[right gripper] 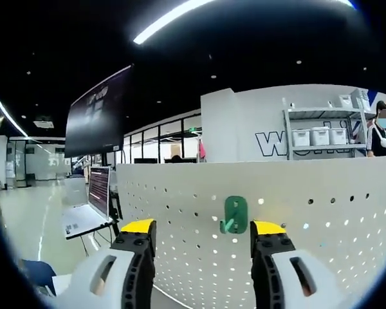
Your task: Insert the hook assembly into the mounting plate slot until the hook locks in place.
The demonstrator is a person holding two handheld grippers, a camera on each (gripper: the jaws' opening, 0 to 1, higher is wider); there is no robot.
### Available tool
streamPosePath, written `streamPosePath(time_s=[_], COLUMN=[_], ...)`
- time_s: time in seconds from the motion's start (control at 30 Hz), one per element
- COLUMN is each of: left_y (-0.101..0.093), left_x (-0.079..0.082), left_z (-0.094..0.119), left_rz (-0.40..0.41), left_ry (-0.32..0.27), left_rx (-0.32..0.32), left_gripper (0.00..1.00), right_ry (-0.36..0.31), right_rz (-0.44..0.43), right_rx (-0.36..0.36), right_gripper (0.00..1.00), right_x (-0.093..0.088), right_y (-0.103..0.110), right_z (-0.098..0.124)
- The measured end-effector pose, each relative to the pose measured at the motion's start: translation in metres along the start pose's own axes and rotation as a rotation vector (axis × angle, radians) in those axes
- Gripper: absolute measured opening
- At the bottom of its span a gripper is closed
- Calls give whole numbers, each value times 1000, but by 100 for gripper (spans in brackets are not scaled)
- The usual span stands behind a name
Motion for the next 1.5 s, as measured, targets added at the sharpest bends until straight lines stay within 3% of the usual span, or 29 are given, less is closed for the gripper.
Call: streamPosePath(time_s=[0.27,0.7,1.5], left_y=[0,2,2], left_x=[0,0,-1], left_z=[0,1,1], left_rz=[5,7,5], left_ry=[-2,-3,6], left_rx=[3,11,16], left_gripper=[73,74,76], right_ry=[4,38,168], right_rz=[37,77,63], right_rx=[94,169,162], right_gripper=[62,69,73], right_x=[-10,-32,-87], right_y=[-2,-7,-33], right_z=[20,60,131])
Point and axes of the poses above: the point that each gripper's makers call its tool centre point, and the gripper's own axes: z roughly backward along the fingers, y roughly to its left, x roughly out of its top, the point moved 7 cm from there along z, roughly backward along the fingers
